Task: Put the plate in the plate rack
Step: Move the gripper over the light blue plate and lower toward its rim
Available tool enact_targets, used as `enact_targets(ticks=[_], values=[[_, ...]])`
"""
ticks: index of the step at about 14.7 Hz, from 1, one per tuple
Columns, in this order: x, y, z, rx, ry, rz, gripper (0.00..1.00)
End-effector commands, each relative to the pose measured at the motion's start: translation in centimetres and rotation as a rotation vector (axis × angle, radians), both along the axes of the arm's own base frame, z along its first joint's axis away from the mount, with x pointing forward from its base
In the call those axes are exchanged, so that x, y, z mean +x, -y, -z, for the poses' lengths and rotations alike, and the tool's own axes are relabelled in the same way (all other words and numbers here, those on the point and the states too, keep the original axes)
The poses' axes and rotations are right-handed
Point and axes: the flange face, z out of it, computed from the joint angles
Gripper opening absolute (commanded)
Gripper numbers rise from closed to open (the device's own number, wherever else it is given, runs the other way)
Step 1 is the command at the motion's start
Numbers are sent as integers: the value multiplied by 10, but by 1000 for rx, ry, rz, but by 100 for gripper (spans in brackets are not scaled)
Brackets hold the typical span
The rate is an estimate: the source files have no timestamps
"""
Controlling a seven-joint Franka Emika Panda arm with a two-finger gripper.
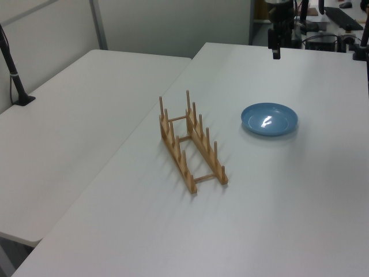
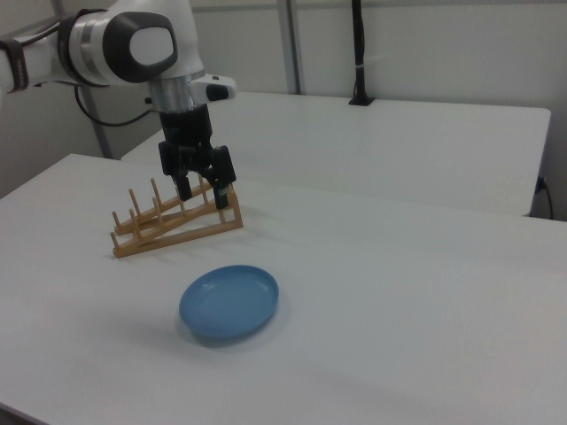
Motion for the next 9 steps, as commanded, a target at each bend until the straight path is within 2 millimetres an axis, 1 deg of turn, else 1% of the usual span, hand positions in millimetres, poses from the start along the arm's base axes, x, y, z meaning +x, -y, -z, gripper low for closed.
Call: enact_targets(ticks=[1, 5, 7, 9], values=[[2, -7, 14, -6, -19, -9, 100], [8, -8, 14, 30, 15, -1, 100], [10, -8, 20, 31, 6, 0, 100], [10, -7, 21, 35, 2, -21, 100]])
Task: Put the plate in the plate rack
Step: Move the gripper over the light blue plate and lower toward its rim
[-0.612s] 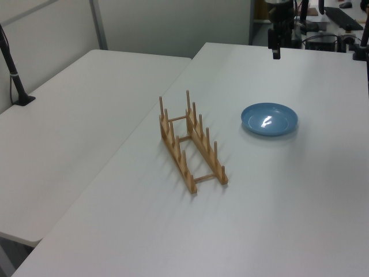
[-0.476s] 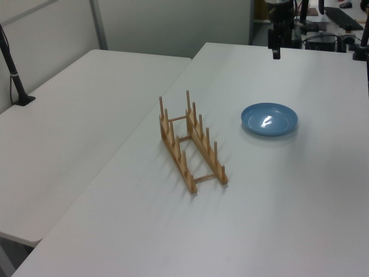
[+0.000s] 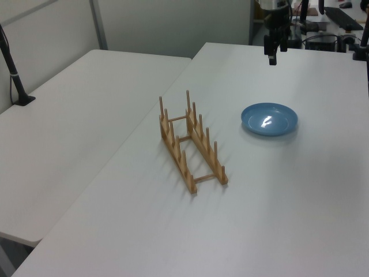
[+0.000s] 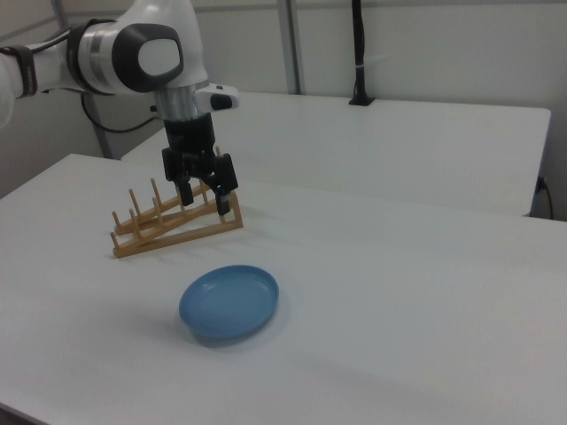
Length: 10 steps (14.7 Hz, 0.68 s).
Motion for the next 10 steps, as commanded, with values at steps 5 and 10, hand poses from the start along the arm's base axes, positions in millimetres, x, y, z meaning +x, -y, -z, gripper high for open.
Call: enact_targets(ticks=[5, 10], values=[[18, 22, 54, 126, -39, -108, 90], [40, 66, 134, 178, -69, -118, 86]])
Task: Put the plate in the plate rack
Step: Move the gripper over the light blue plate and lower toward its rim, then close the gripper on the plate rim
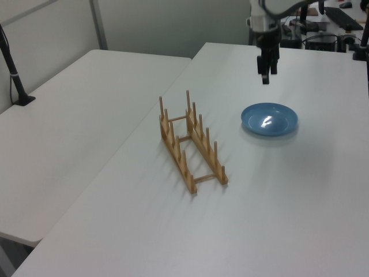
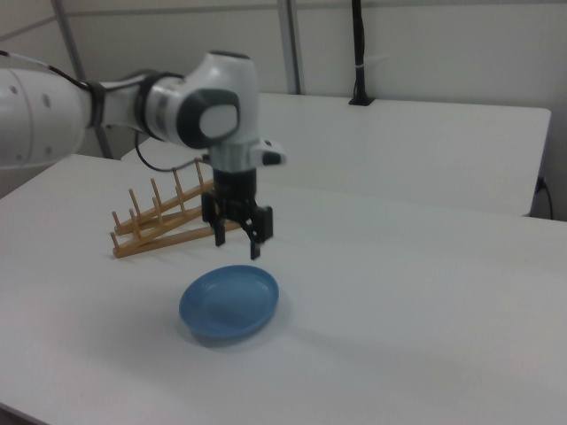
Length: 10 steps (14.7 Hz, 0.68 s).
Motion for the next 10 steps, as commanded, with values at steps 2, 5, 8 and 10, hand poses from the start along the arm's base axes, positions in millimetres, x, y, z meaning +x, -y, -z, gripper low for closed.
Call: enact_targets(ticks=[2, 5, 8, 10], values=[[8, 34, 61, 46, -37, -76, 80], [11, 46, 98, 42, -61, -125, 70], [11, 52, 113, 38, -79, -157, 68], [13, 53, 118, 28, -73, -164, 52]])
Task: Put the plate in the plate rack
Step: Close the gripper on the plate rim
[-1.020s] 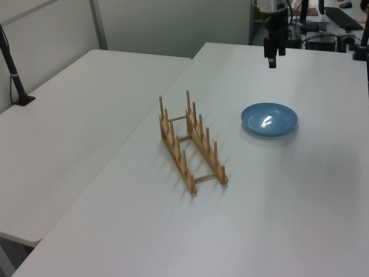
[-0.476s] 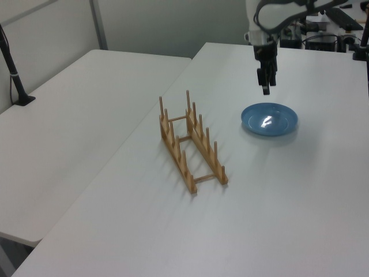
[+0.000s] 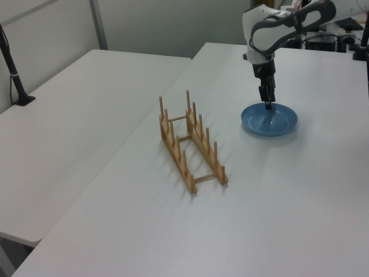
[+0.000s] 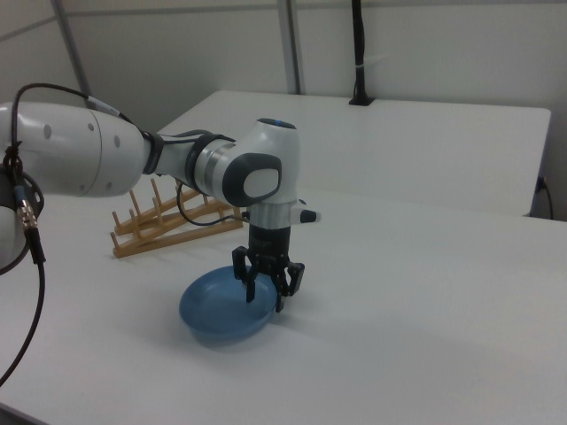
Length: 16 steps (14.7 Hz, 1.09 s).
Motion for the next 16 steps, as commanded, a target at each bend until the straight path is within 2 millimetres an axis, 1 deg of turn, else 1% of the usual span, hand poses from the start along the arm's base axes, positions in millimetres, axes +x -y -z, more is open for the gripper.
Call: enact_targets(ticks=[1, 2, 4, 5, 8, 10, 11, 12, 14, 16], values=[[1, 5, 4, -11, 21, -32, 38], [3, 2, 15, -13, 18, -41, 23], [6, 1, 19, -19, 34, -45, 6], [6, 1, 19, -19, 34, -45, 0], [6, 0, 17, -15, 30, -64, 0], [6, 0, 5, -11, 42, -79, 0], [8, 1, -8, -11, 65, -84, 0], [9, 4, -28, -14, 95, -78, 0], [14, 3, -82, -18, 161, -71, 0], [24, 2, -136, -36, 258, -64, 0]])
